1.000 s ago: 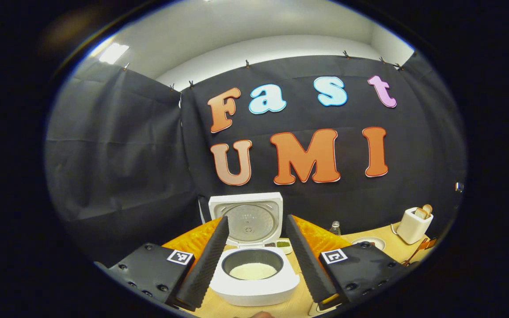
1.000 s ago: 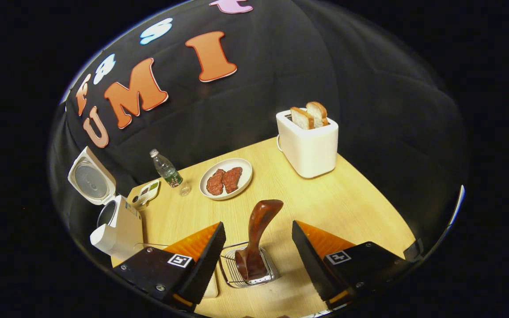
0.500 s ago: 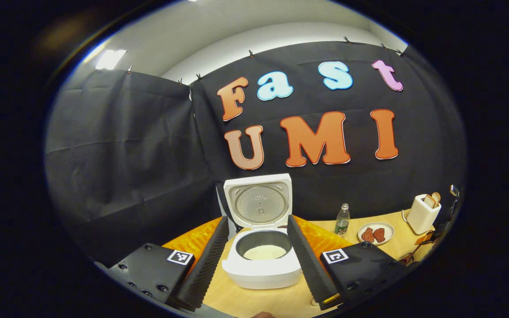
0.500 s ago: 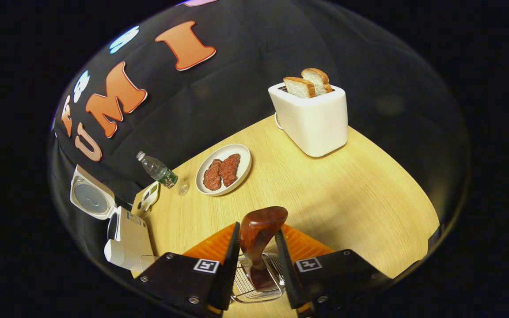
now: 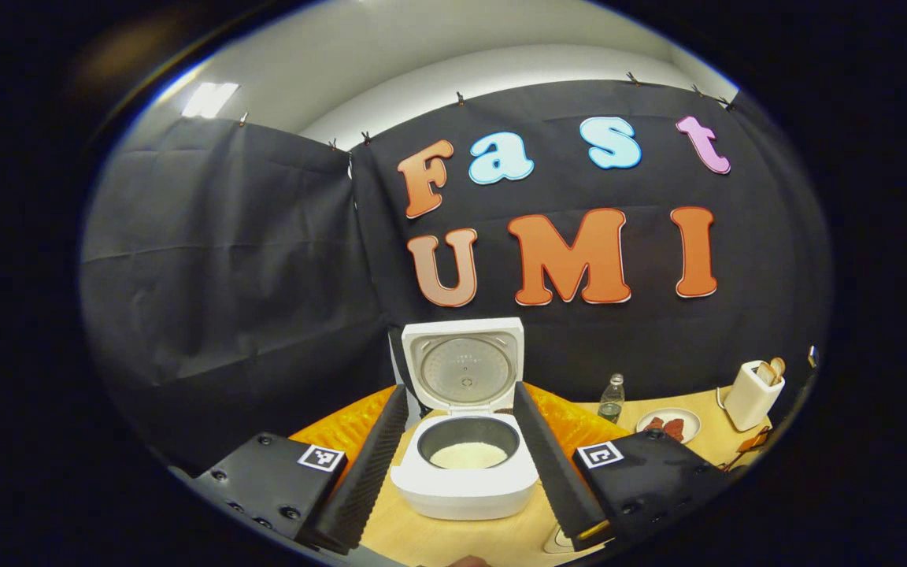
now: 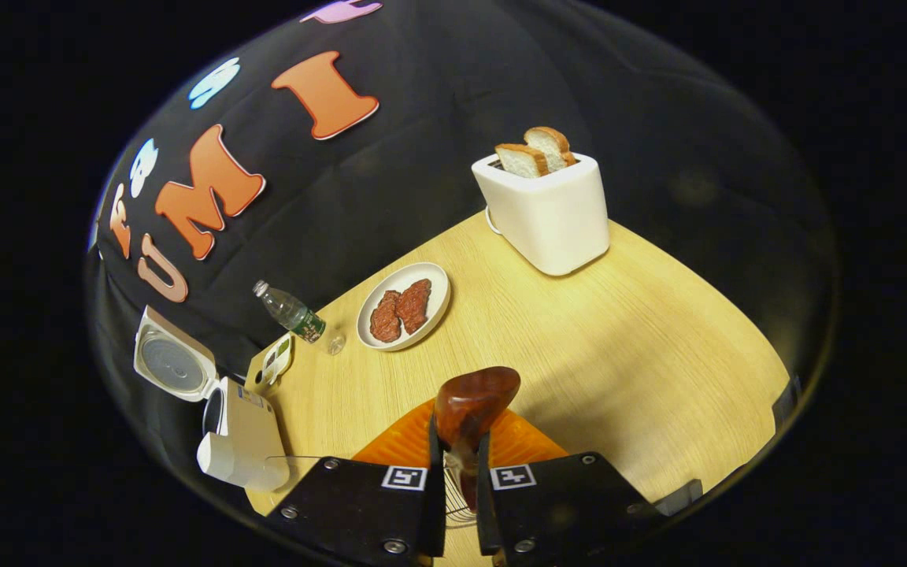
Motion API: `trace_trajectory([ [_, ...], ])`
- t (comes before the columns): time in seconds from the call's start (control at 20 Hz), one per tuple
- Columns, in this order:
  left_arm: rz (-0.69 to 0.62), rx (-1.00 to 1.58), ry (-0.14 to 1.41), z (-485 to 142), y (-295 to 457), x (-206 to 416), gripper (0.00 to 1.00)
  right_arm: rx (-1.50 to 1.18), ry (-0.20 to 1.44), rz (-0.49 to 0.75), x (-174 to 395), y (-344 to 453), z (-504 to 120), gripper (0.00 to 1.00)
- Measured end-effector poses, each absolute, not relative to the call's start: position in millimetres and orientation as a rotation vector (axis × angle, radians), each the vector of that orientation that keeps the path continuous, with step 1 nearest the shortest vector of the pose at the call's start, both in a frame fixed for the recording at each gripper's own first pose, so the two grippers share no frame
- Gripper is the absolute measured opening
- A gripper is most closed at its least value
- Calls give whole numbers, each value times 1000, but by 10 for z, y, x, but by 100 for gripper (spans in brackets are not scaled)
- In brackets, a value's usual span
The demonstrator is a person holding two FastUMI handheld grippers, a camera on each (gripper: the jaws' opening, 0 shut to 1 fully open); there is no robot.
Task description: Close the left gripper, press the button to open the rice cooker; take a wooden spoon from the chopstick holder with the right hand, scoop a spoonful of rice and pour it into the rice cooker, then put the wooden spoon back into the chopstick holder.
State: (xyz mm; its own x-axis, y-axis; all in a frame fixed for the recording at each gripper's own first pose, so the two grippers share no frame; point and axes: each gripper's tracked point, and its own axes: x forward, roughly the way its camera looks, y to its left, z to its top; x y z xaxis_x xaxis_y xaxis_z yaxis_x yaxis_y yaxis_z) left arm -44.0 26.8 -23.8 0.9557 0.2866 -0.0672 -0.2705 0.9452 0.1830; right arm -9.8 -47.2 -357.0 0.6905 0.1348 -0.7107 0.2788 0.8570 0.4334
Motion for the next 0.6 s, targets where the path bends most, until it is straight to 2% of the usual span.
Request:
trace_trajectory([
  [0.1,280,149,47,-258,411,-382,92,522,738,-97,-97,-484,-3308,15],
  [0.35,228,128,70,-526,699,-215,92,514,555,-118,-94,-332,-2507,15],
  [0.6,161,136,76,-604,781,-112,92,543,493,35,-198,498,-2116,14],
])
